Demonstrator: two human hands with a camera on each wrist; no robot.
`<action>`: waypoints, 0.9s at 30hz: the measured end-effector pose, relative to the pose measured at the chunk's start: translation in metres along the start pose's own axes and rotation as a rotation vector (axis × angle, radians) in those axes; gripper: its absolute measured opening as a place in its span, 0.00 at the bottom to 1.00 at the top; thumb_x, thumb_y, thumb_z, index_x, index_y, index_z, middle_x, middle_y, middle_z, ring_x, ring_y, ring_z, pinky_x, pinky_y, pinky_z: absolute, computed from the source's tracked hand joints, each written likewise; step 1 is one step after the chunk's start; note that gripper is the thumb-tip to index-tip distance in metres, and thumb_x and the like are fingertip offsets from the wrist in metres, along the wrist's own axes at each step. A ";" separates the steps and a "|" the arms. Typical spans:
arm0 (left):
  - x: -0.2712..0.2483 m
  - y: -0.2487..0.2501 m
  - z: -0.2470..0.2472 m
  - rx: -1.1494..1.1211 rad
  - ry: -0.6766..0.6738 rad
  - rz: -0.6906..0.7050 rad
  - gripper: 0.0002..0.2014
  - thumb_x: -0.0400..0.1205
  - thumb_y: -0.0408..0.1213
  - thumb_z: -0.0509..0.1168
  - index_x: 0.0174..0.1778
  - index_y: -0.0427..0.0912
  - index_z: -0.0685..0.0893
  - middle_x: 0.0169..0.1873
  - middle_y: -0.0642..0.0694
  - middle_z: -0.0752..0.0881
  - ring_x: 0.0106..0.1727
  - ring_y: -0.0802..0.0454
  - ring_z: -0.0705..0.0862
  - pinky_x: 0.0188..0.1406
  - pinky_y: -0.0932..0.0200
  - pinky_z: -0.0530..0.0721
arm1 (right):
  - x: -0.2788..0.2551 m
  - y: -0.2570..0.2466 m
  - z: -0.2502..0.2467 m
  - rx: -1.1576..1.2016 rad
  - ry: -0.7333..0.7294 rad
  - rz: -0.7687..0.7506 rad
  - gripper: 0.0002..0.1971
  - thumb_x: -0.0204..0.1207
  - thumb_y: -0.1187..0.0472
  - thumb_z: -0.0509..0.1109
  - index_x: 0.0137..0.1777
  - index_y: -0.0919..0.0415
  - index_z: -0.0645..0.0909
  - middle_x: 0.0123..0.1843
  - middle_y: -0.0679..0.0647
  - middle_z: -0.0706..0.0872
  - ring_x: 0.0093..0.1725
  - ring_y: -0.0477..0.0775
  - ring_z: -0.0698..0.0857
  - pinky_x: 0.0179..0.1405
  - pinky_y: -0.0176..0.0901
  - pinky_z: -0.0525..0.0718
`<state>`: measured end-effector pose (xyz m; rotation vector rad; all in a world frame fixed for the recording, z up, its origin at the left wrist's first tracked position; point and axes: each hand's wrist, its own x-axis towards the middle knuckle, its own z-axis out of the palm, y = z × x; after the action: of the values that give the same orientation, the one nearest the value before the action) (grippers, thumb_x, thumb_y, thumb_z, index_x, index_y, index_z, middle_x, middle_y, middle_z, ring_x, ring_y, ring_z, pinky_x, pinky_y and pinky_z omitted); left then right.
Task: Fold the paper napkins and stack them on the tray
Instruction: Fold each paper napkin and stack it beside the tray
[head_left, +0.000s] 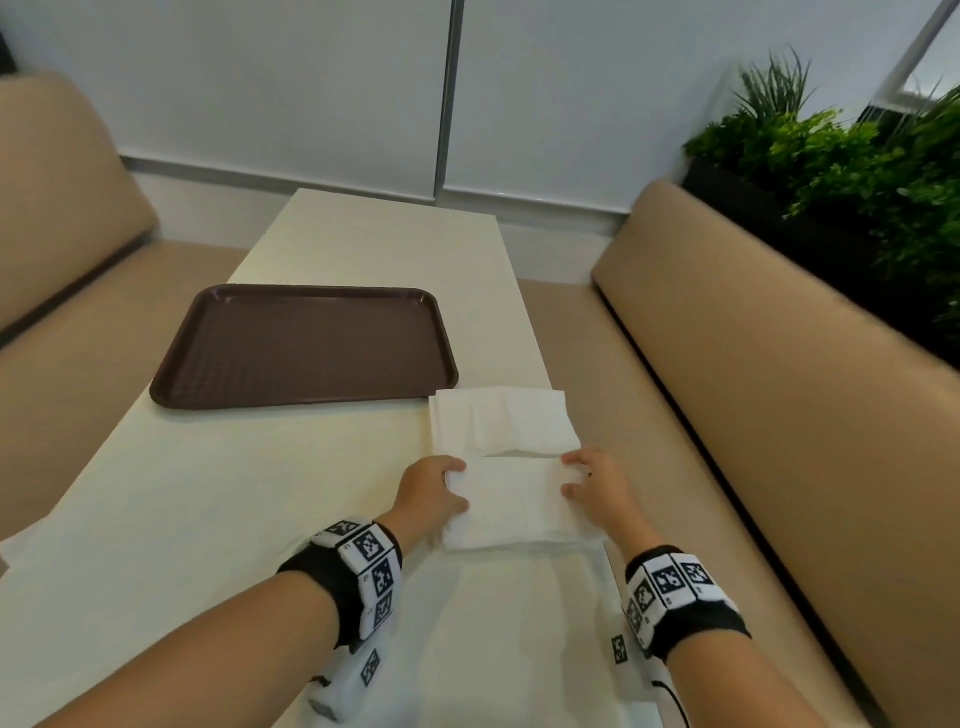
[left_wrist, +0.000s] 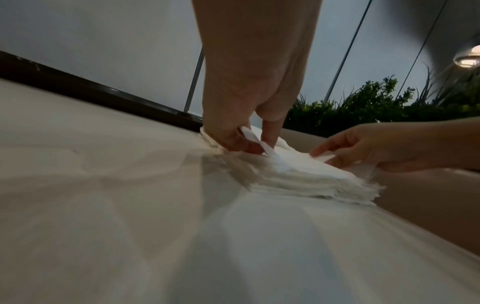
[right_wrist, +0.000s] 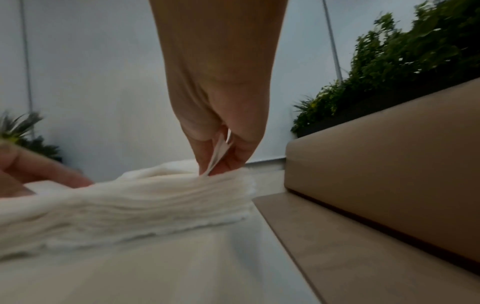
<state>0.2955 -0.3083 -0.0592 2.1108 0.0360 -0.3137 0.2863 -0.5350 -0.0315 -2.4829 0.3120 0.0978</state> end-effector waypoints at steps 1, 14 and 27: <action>0.001 -0.003 0.003 0.054 0.006 0.016 0.26 0.72 0.28 0.74 0.68 0.39 0.80 0.65 0.40 0.80 0.65 0.43 0.79 0.63 0.61 0.75 | 0.002 0.003 0.006 -0.064 -0.001 -0.020 0.18 0.75 0.72 0.69 0.65 0.62 0.80 0.66 0.55 0.76 0.60 0.57 0.79 0.56 0.38 0.74; -0.108 -0.012 -0.092 0.030 -0.128 0.210 0.10 0.80 0.42 0.68 0.57 0.53 0.84 0.52 0.52 0.83 0.47 0.54 0.80 0.48 0.63 0.80 | -0.047 -0.047 -0.005 -0.486 0.000 0.022 0.21 0.81 0.47 0.61 0.74 0.37 0.70 0.78 0.59 0.59 0.77 0.66 0.57 0.75 0.63 0.58; -0.348 -0.192 -0.220 -0.236 0.384 -0.104 0.07 0.73 0.52 0.71 0.46 0.62 0.89 0.43 0.54 0.88 0.45 0.53 0.84 0.40 0.73 0.77 | -0.171 -0.187 0.107 -0.317 -0.520 -0.651 0.14 0.80 0.50 0.66 0.64 0.46 0.79 0.61 0.47 0.81 0.63 0.51 0.77 0.62 0.44 0.77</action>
<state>-0.0242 0.0131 -0.0263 1.9084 0.3910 0.0390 0.1668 -0.2918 0.0163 -2.6151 -0.7743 0.5367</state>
